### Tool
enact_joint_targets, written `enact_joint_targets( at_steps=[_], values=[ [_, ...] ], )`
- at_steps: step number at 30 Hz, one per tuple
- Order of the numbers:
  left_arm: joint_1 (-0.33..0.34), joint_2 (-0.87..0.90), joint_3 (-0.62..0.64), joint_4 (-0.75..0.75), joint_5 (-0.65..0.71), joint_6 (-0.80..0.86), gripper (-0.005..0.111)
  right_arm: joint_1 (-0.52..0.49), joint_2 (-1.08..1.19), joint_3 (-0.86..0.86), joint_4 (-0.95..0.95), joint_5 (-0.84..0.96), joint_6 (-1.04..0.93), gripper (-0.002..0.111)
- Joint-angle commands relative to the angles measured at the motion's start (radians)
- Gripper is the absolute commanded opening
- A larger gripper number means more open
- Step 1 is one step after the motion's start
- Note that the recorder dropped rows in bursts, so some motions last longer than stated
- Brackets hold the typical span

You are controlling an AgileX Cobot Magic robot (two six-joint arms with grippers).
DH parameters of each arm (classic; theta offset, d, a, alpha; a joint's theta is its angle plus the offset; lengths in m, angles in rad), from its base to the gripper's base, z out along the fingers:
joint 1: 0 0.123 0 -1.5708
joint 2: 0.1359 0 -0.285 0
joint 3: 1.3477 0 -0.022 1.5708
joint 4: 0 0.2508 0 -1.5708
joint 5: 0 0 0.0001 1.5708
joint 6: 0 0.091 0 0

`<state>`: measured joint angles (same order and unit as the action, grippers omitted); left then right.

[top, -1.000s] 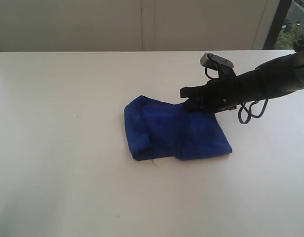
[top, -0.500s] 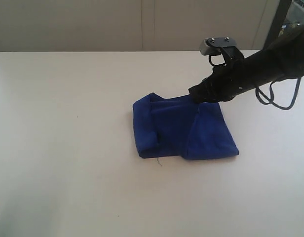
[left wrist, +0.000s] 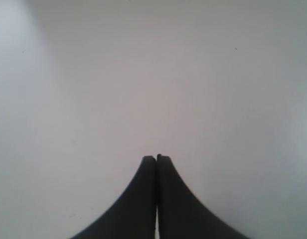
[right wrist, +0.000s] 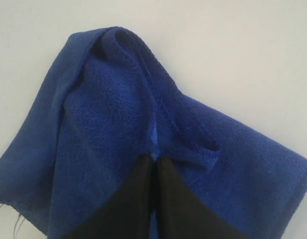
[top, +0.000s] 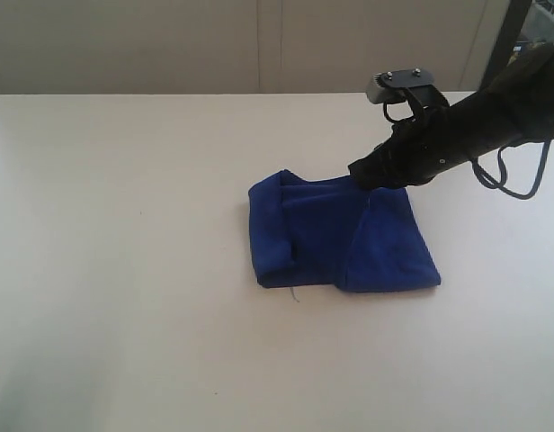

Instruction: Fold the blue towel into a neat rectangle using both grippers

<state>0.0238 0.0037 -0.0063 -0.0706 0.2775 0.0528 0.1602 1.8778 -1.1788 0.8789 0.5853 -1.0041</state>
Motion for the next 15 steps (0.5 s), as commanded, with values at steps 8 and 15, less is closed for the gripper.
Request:
enact_joint_targets(
  at_steps=[8,15],
  values=[
    [0.006,-0.004,0.006,-0.002,-0.001,-0.004,0.0,-0.004,-0.001,-0.006,0.002,-0.008,0.007,0.0],
    [0.006,-0.004,0.006,-0.002,-0.001,-0.004,0.0,-0.004,-0.001,-0.006,0.004,-0.006,-0.003,0.0]
  ],
)
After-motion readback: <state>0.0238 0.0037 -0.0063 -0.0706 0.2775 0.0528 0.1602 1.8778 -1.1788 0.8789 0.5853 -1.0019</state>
